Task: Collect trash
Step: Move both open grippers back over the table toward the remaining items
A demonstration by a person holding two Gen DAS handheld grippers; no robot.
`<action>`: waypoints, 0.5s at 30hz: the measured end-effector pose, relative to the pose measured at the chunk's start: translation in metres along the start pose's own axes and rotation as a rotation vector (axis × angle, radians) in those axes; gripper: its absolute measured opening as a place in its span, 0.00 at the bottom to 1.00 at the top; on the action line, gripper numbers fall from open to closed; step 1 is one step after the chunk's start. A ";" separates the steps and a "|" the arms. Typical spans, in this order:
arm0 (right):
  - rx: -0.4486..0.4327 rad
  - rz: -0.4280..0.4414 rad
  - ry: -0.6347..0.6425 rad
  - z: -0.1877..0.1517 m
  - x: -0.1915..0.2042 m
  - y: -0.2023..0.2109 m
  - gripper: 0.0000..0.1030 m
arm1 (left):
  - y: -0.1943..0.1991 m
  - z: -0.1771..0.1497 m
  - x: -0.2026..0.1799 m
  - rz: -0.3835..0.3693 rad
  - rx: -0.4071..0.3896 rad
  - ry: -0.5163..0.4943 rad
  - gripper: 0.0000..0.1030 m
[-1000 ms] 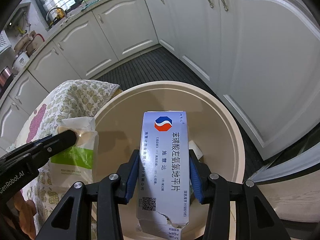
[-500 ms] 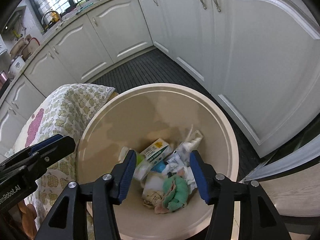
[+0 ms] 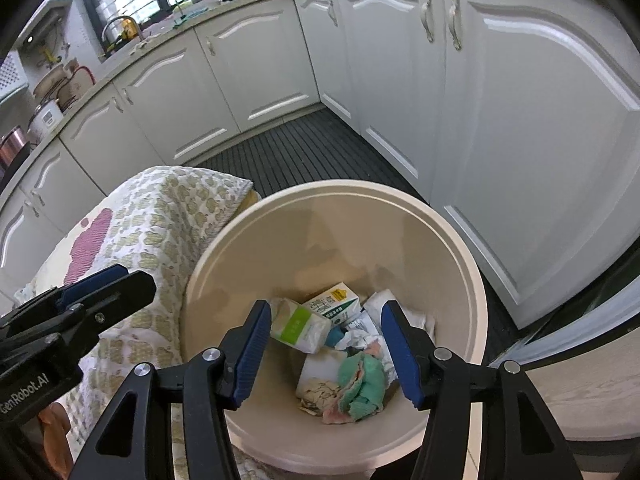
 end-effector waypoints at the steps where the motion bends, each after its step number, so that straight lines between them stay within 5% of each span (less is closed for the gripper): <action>1: -0.007 0.003 0.004 0.001 0.003 0.003 0.54 | 0.003 0.000 0.001 0.003 -0.005 0.000 0.40; 15: -0.089 0.070 0.127 0.009 0.072 0.040 0.59 | 0.057 -0.006 0.038 0.060 -0.085 0.041 0.41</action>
Point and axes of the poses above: each gripper's, at about its wrist camera, not at the fingertips, and y roughly against the way its jaws point, x to its left, z to its top, the point moved 2 cm from there along -y, roughly the way its jaws point, and after that the axes turned 12 degrees about -x, right-handed, at the moved point
